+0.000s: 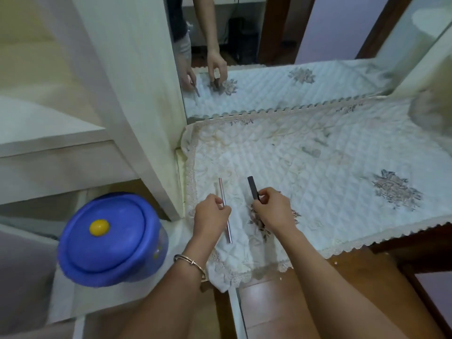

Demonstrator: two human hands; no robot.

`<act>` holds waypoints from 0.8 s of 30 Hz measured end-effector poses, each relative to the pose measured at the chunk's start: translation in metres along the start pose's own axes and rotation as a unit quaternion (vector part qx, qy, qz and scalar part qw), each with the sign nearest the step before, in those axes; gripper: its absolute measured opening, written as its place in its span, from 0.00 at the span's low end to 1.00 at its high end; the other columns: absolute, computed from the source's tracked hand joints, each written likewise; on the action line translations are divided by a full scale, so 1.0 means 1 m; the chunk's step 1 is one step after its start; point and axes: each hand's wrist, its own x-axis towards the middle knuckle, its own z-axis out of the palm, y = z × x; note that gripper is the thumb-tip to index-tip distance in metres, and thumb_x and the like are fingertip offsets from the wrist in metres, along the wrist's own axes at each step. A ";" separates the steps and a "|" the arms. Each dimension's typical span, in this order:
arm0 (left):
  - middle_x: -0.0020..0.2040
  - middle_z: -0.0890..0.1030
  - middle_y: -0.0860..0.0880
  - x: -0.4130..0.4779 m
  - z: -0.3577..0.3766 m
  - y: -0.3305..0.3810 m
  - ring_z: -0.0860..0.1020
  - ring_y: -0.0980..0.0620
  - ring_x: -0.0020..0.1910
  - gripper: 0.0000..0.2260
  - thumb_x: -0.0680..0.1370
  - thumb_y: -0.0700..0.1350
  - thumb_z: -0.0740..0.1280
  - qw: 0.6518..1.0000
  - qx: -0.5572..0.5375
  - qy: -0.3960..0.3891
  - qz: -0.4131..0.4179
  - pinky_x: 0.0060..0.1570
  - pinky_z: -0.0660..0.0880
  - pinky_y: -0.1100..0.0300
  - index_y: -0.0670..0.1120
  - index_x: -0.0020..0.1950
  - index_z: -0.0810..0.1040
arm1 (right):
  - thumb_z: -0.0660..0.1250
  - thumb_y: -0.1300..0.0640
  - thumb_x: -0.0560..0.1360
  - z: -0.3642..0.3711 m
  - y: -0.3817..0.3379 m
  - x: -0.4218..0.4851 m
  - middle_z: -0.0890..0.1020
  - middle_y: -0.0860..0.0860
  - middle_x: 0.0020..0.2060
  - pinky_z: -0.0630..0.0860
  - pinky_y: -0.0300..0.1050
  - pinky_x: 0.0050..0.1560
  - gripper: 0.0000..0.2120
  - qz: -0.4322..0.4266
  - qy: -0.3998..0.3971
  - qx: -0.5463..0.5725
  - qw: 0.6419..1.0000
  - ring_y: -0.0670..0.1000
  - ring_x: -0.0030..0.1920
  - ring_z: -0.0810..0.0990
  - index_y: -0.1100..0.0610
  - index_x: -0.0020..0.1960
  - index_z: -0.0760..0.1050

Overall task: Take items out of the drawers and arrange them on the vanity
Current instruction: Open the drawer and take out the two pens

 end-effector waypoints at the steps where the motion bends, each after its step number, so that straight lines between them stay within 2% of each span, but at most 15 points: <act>1: 0.45 0.78 0.46 0.003 0.002 -0.001 0.76 0.49 0.44 0.10 0.73 0.40 0.65 1.000 0.003 0.004 -0.009 0.43 0.71 0.61 0.40 0.53 0.76 | 0.63 0.61 0.73 0.002 -0.001 0.005 0.78 0.53 0.39 0.75 0.48 0.43 0.10 0.000 -0.002 -0.004 1.000 0.55 0.41 0.77 0.62 0.53 0.76; 5: 0.44 0.79 0.45 0.011 0.007 -0.009 0.79 0.46 0.46 0.08 0.73 0.39 0.65 0.999 0.007 0.016 -0.028 0.47 0.75 0.57 0.40 0.51 0.76 | 0.63 0.61 0.73 0.011 0.003 0.014 0.82 0.58 0.46 0.76 0.53 0.50 0.10 -0.015 -0.004 -0.026 1.000 0.58 0.47 0.79 0.63 0.52 0.77; 8: 0.45 0.80 0.43 0.013 0.008 -0.012 0.79 0.45 0.48 0.08 0.73 0.41 0.66 0.999 0.007 0.011 -0.029 0.50 0.76 0.54 0.40 0.51 0.77 | 0.64 0.60 0.73 0.016 0.010 0.015 0.81 0.57 0.47 0.75 0.49 0.47 0.10 -0.009 -0.003 -0.030 0.999 0.56 0.47 0.78 0.62 0.53 0.76; 12: 0.47 0.81 0.41 0.010 0.008 -0.013 0.79 0.45 0.47 0.10 0.75 0.44 0.67 1.000 -0.001 0.009 -0.017 0.49 0.76 0.55 0.39 0.51 0.77 | 0.64 0.59 0.73 0.021 0.015 0.018 0.81 0.56 0.44 0.75 0.49 0.44 0.07 -0.007 -0.005 -0.026 1.000 0.55 0.44 0.78 0.60 0.49 0.76; 14: 0.48 0.80 0.43 0.004 0.004 -0.013 0.78 0.48 0.45 0.10 0.76 0.44 0.65 1.000 -0.002 0.011 -0.012 0.46 0.74 0.58 0.39 0.52 0.76 | 0.65 0.59 0.72 0.023 0.019 0.017 0.80 0.56 0.42 0.72 0.47 0.42 0.05 -0.032 -0.014 -0.039 0.999 0.57 0.44 0.77 0.59 0.46 0.75; 16: 0.48 0.79 0.46 -0.010 -0.003 -0.017 0.75 0.53 0.42 0.09 0.77 0.43 0.63 1.000 0.000 0.014 0.010 0.41 0.70 0.67 0.41 0.54 0.76 | 0.65 0.59 0.71 0.022 0.029 0.006 0.78 0.55 0.45 0.67 0.44 0.46 0.07 -0.077 -0.005 -0.062 0.995 0.57 0.48 0.75 0.58 0.49 0.75; 18: 0.45 0.77 0.50 -0.035 -0.014 -0.030 0.74 0.57 0.40 0.08 0.77 0.42 0.62 0.999 -0.005 0.013 0.039 0.34 0.68 0.74 0.44 0.54 0.76 | 0.66 0.60 0.72 0.016 0.040 -0.020 0.78 0.54 0.50 0.62 0.40 0.52 0.14 -0.114 0.029 -0.068 0.991 0.55 0.55 0.72 0.58 0.57 0.74; 20: 0.44 0.77 0.53 -0.070 -0.027 -0.060 0.76 0.57 0.42 0.07 0.77 0.41 0.63 0.998 0.002 0.003 0.062 0.36 0.69 0.74 0.46 0.53 0.77 | 0.65 0.61 0.73 0.011 0.054 -0.063 0.76 0.50 0.51 0.62 0.39 0.55 0.15 -0.129 0.044 -0.067 0.988 0.53 0.56 0.72 0.59 0.60 0.73; 22: 0.41 0.79 0.58 -0.110 -0.038 -0.106 0.78 0.56 0.41 0.08 0.75 0.41 0.65 0.998 0.015 -0.014 0.063 0.40 0.72 0.71 0.55 0.46 0.78 | 0.65 0.59 0.74 0.017 0.075 -0.111 0.78 0.48 0.49 0.69 0.42 0.53 0.13 -0.148 0.038 -0.062 0.986 0.50 0.53 0.74 0.58 0.58 0.75; 24: 0.36 0.80 0.61 -0.150 -0.049 -0.157 0.80 0.56 0.41 0.11 0.72 0.43 0.66 1.000 0.006 -0.026 0.016 0.44 0.74 0.65 0.61 0.39 0.76 | 0.62 0.54 0.72 0.031 0.100 -0.159 0.81 0.49 0.44 0.73 0.40 0.48 0.11 -0.179 0.009 -0.073 0.981 0.45 0.48 0.74 0.54 0.52 0.77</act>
